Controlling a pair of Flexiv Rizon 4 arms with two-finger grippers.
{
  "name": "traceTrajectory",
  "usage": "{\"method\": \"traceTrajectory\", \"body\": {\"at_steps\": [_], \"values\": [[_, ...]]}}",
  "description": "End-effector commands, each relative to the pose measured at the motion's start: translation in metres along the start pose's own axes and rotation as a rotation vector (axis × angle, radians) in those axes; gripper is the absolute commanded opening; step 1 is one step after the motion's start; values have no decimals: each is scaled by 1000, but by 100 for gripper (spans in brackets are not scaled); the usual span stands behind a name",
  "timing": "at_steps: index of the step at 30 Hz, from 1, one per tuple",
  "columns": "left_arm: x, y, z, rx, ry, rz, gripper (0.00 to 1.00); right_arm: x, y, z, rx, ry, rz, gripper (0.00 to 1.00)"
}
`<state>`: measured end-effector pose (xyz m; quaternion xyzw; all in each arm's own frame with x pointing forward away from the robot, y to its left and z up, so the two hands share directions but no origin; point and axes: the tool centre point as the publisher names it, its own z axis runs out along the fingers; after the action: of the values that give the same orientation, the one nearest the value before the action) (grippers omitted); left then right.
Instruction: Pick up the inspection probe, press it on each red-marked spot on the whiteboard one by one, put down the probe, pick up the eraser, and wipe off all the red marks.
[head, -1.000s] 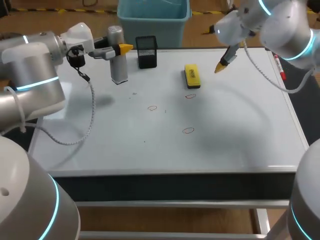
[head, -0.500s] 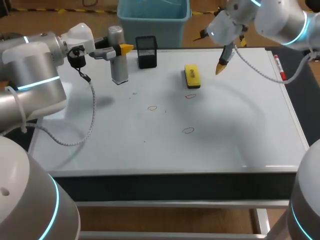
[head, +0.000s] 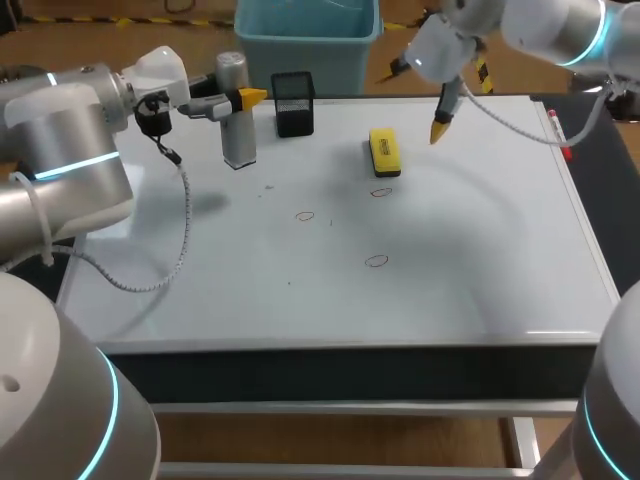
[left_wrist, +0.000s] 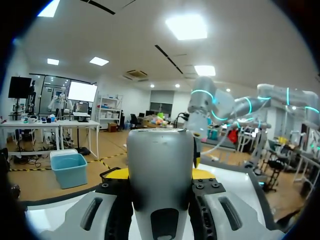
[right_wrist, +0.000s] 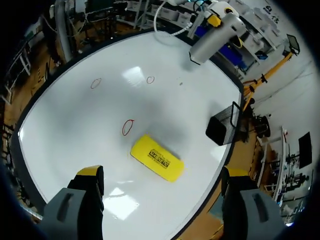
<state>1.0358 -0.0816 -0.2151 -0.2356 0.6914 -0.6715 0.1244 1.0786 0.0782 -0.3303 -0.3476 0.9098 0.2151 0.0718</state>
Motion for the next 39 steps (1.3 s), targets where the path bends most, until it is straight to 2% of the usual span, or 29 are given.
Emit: {"method": "traceTrajectory", "body": {"at_steps": [1,3,5,8,9,11,13,24,30,37,39], "values": [[1,-1,0,3,-3,1,0,-7,5,7,-34,59,-83,100],[1,-1,0,3,-3,1,0,-8,10,13,6,124,-159,100],[1,-1,0,3,-3,1,0,-8,12,17,0,147,-214,100],[1,-1,0,3,-3,1,0,-6,15,23,37,221,-308,100],[1,-1,0,3,-3,1,0,-5,15,24,76,267,-350,100],[1,-1,0,3,-3,1,0,-4,16,27,80,292,-416,100],[1,-1,0,3,-3,1,0,-2,18,30,128,348,-501,100],[1,-1,0,3,-3,1,0,7,8,43,140,394,-663,100],[1,-1,0,3,-3,1,0,13,-3,50,175,377,-724,100],[1,-1,0,3,-3,1,0,16,-14,60,153,350,-766,100],[1,-1,0,3,-3,1,0,16,-14,60,157,365,-774,100]]}}
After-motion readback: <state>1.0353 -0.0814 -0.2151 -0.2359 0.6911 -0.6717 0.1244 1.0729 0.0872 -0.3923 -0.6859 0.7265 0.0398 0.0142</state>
